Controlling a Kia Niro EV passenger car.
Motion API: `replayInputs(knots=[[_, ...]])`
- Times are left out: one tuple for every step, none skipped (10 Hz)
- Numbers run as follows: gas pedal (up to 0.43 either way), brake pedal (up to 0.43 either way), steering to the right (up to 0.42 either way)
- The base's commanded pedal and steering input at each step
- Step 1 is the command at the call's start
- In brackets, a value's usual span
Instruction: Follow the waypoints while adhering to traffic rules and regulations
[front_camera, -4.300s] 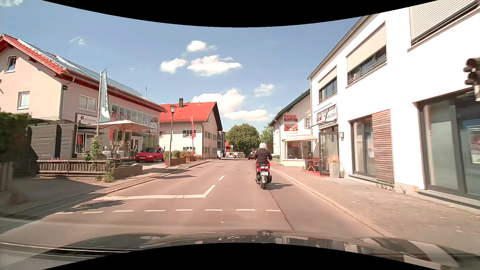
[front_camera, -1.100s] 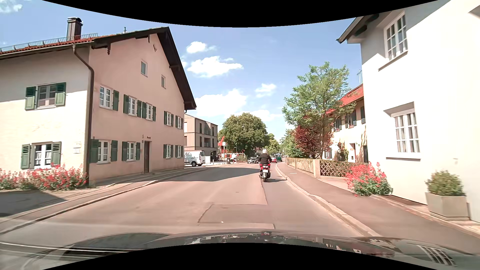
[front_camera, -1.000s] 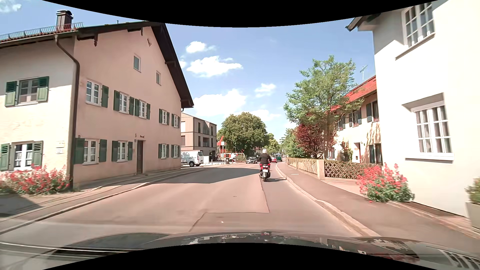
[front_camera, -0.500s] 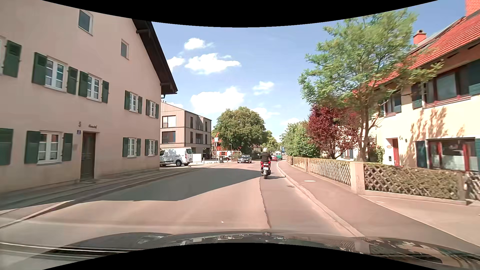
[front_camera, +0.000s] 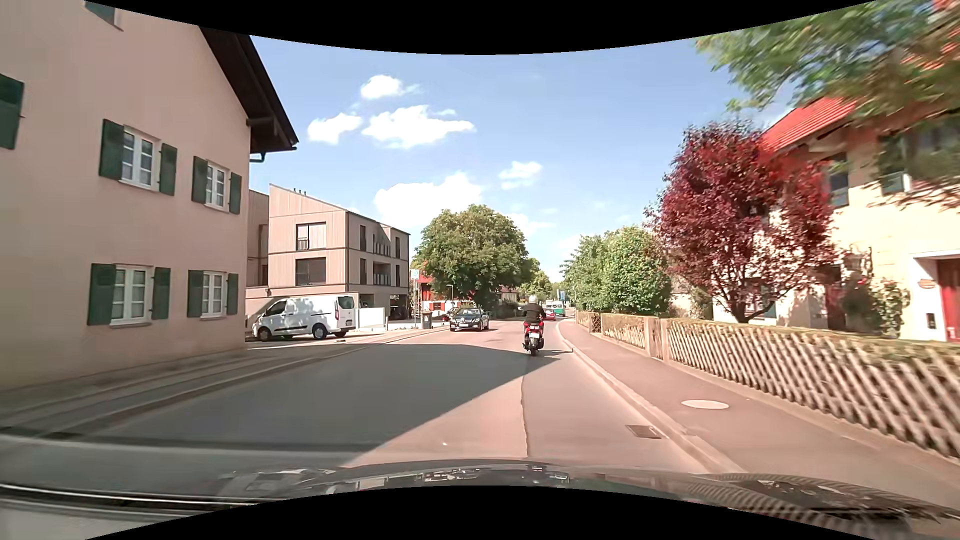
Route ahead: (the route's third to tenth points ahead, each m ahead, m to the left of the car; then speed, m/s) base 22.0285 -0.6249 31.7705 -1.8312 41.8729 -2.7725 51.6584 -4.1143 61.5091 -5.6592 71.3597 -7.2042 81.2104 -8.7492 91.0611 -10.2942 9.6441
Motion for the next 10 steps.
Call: replayInputs(knots=[[0.24,0.012,0.011],[0.24,0.012,0.011],[0.24,0.012,0.011],[0.24,0.012,0.012],[0.22,0.012,0.013],[0.177,0.012,0.013],[0.157,0.012,0.013],[0.138,0.012,0.017],[0.098,0.012,0.019],[0.087,0.012,0.02]])
